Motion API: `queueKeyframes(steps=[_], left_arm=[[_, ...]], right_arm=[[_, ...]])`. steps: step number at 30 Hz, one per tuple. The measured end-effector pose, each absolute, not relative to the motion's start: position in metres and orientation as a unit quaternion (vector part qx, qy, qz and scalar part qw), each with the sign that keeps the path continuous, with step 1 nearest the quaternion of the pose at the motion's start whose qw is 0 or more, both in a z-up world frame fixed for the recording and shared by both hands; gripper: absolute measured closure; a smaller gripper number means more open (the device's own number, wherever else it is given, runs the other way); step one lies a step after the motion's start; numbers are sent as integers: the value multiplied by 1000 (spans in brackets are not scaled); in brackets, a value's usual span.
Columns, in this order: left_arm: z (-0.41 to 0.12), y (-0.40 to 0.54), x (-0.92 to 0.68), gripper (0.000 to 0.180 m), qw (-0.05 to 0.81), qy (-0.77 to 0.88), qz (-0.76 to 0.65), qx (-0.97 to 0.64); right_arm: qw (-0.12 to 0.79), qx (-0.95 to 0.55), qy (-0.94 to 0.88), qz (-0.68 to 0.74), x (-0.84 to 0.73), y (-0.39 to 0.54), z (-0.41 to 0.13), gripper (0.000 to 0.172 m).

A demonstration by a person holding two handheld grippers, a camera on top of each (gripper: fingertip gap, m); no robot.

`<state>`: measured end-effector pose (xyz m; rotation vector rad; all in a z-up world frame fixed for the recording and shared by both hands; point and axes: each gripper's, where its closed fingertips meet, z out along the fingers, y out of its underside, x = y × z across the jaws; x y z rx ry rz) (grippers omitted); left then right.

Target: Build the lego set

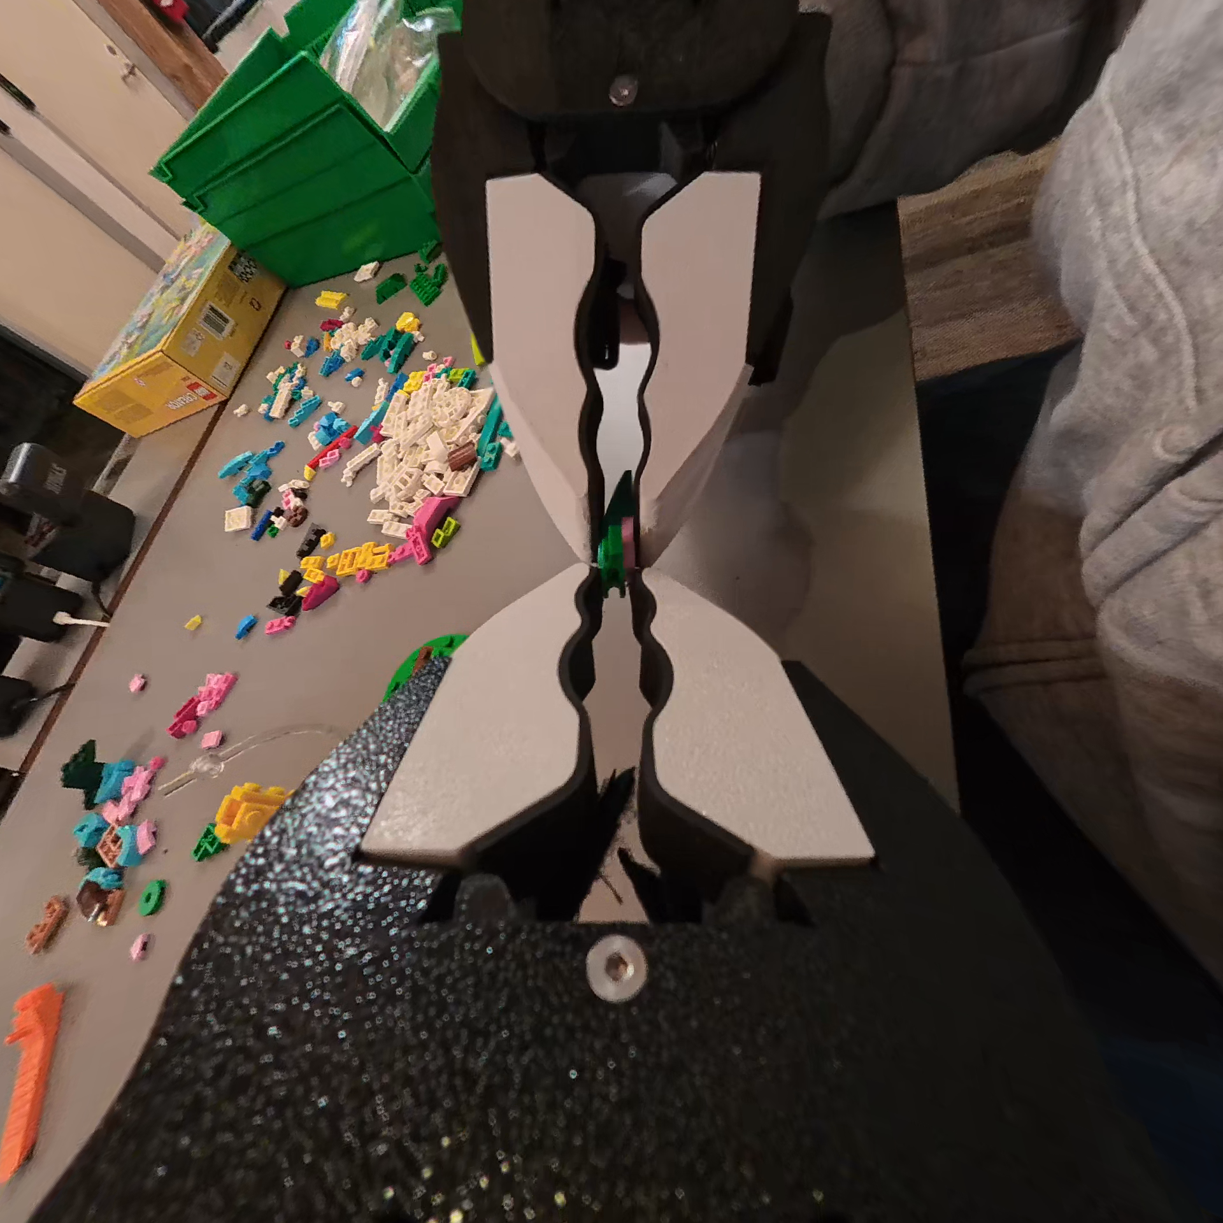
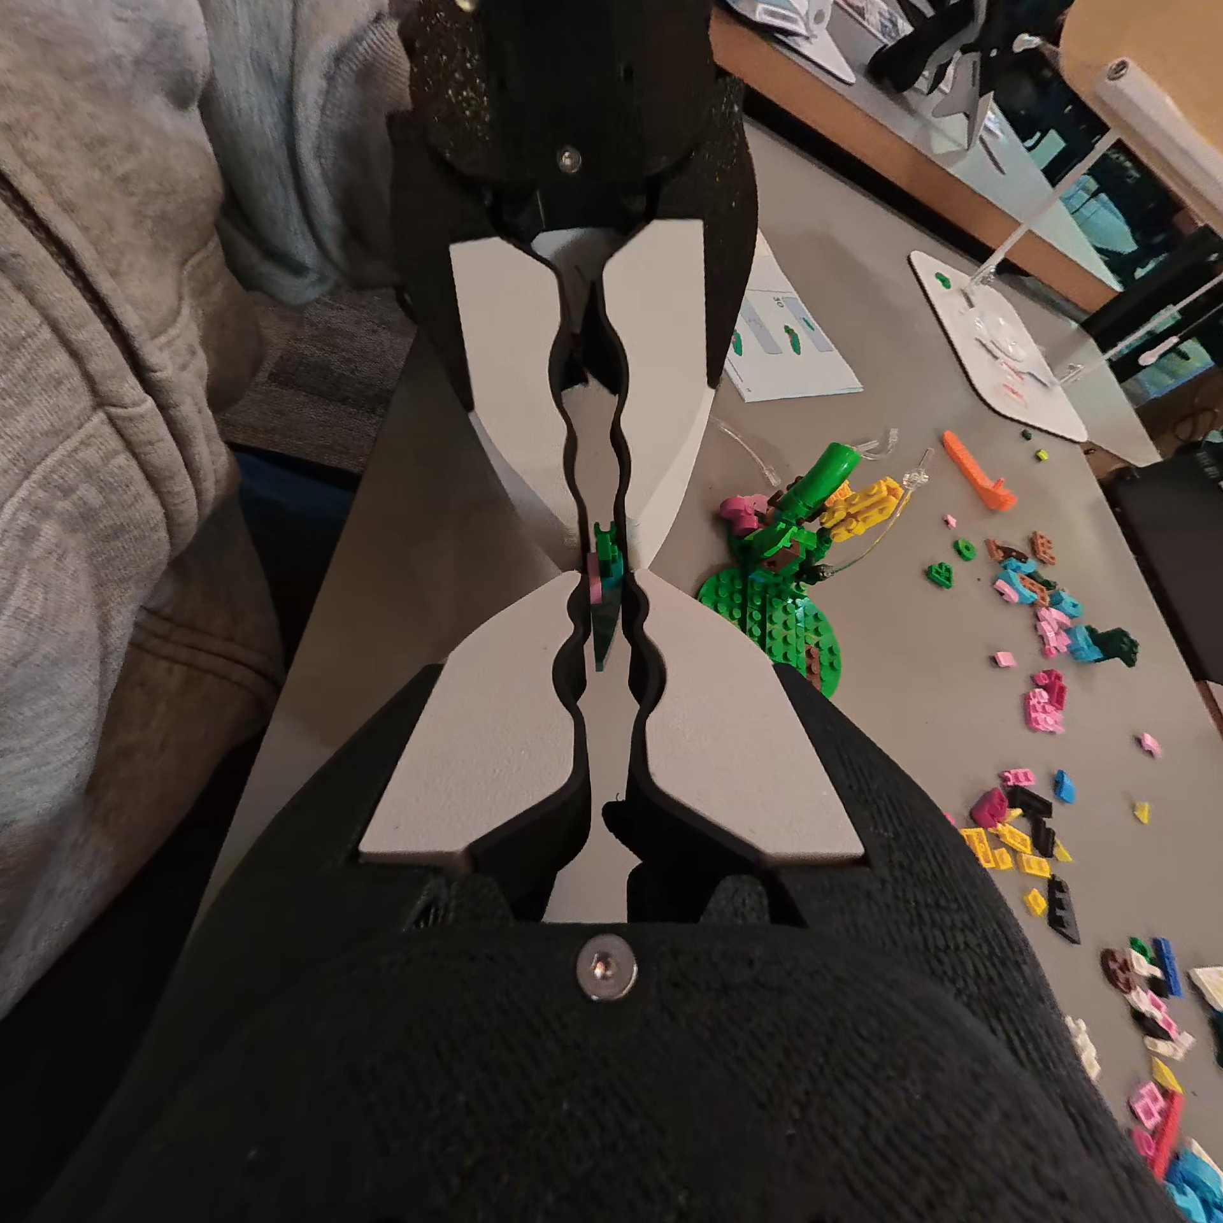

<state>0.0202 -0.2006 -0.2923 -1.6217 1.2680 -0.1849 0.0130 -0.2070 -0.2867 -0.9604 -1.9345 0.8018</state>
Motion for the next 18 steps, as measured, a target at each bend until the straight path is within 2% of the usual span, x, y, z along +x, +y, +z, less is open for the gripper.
queueKeyframes(steps=[5, 9, 10, 12, 15, 18], left_arm=[[-297, -201, 19, 171, 506, 532, -70, -675], [-294, -199, 19, 171, 505, 495, -126, -696], [-293, -200, 18, 168, 500, 485, -145, -703], [-292, -202, 16, 150, 482, 451, -209, -722], [-281, -206, 23, 141, 458, 375, -349, -726], [-283, -208, 27, 141, 427, 349, -398, -733]], right_arm=[[407, -377, -773, 309, 12, -207, -292, 164], [422, -363, -771, 310, 12, -206, -289, 164], [436, -350, -768, 312, 12, -205, -285, 164], [483, -311, -764, 293, 13, -202, -277, 164], [552, -244, -765, 225, 13, -199, -272, 165], [585, -198, -765, 183, 12, -201, -270, 165]])
